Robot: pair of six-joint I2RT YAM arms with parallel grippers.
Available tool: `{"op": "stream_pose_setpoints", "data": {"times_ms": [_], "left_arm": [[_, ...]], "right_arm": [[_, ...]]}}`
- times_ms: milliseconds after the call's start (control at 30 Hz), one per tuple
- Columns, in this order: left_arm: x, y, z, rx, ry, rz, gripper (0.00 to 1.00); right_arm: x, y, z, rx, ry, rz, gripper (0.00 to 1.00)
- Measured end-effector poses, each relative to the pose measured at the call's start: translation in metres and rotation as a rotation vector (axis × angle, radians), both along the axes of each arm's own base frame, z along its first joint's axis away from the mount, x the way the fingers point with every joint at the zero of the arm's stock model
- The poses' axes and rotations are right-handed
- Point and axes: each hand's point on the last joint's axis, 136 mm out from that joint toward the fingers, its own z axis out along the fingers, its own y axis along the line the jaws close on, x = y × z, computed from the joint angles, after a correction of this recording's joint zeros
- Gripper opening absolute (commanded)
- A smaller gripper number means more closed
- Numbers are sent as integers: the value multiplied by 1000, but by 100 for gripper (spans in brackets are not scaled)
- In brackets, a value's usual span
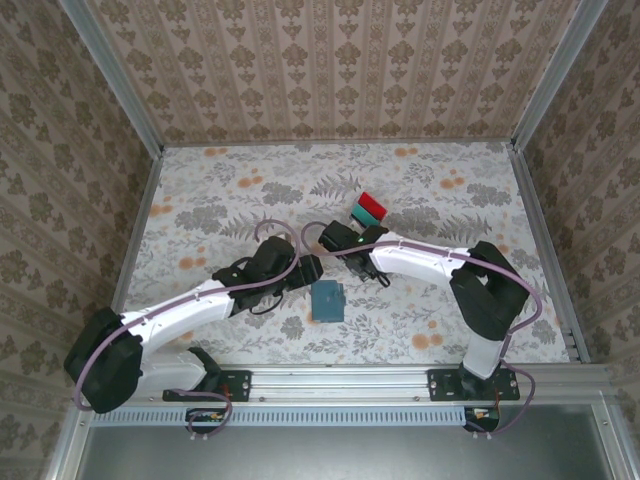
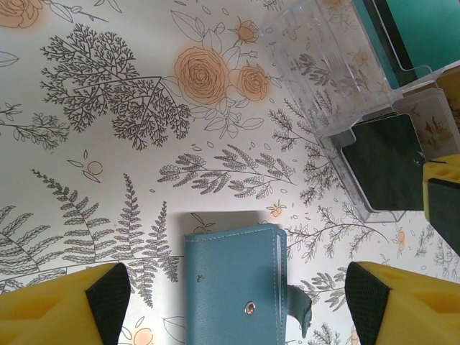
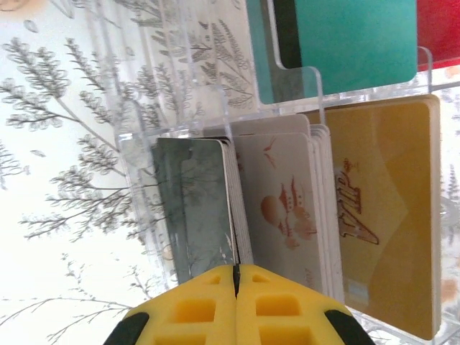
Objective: Put the credit cards into the card holder
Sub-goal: Pick up the credit card from the storage box.
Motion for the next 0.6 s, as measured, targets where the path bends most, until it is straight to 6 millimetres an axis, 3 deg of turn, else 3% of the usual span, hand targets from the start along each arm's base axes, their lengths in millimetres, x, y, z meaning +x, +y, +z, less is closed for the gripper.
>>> {"op": "stream_pose_setpoints", "data": {"times_ms": [600], "left_arm": [[1,1,-4,7,13,2,82]], "right_arm": [[-4,7,-13,144,119,-44,15]]}}
